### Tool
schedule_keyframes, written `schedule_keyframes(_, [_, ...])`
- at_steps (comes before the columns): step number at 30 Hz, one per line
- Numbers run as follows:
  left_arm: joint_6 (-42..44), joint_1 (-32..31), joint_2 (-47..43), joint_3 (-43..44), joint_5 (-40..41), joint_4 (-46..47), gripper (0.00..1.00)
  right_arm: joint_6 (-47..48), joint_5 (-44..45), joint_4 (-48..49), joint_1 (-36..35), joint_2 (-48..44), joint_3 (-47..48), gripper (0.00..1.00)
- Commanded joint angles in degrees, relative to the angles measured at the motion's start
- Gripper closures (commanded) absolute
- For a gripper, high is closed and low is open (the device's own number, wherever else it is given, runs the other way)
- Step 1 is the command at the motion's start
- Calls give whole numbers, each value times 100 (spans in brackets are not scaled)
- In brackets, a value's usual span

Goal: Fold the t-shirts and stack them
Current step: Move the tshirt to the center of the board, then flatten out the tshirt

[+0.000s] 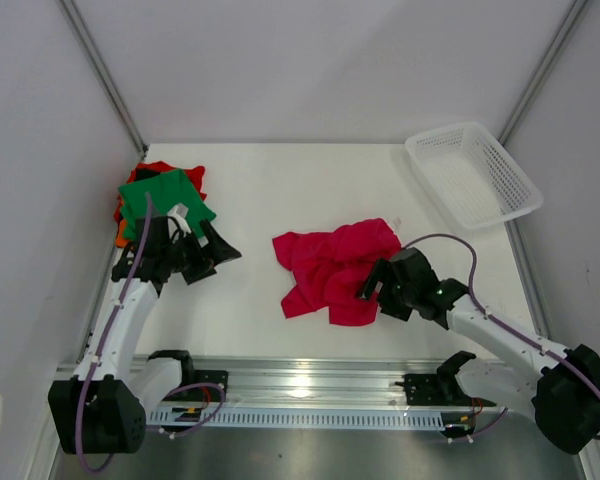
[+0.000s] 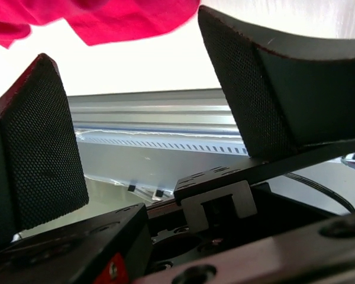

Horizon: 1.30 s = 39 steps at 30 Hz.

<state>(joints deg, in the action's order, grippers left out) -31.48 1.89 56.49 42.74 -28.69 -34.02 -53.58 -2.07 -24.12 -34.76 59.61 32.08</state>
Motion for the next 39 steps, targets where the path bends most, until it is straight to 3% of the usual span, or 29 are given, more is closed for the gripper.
schedule_keyframes(1, [-16,31,-138,375,12,-61,4,-100,-5,-505,-118,-248,106,15])
schedule_keyframes(5, [-51,39,-182,419,21,-52,3,49,180,-708,-92,-293,45,14])
schedule_keyframes(19, [221,31,-314,674,161,-517,3,216,-31,390,-92,1262,132,26])
schedule_keyframes(20, [265,39,-331,718,196,-553,3,251,-92,495,-92,1315,167,30])
schedule_keyframes(23, [292,31,-367,762,267,-623,3,322,-162,601,-92,1535,238,55])
schedule_keyframes(26, [283,31,-393,736,276,-606,3,410,-250,549,-101,1754,387,96])
schedule_keyframes(27, [275,31,-393,718,267,-597,3,436,-233,514,-101,1781,500,100])
schedule_keyframes(33, [143,31,-253,613,136,-404,3,568,-382,426,-224,1729,931,100])
schedule_keyframes(39, [81,13,169,665,-31,-386,4,666,267,-795,-198,1414,1459,100])
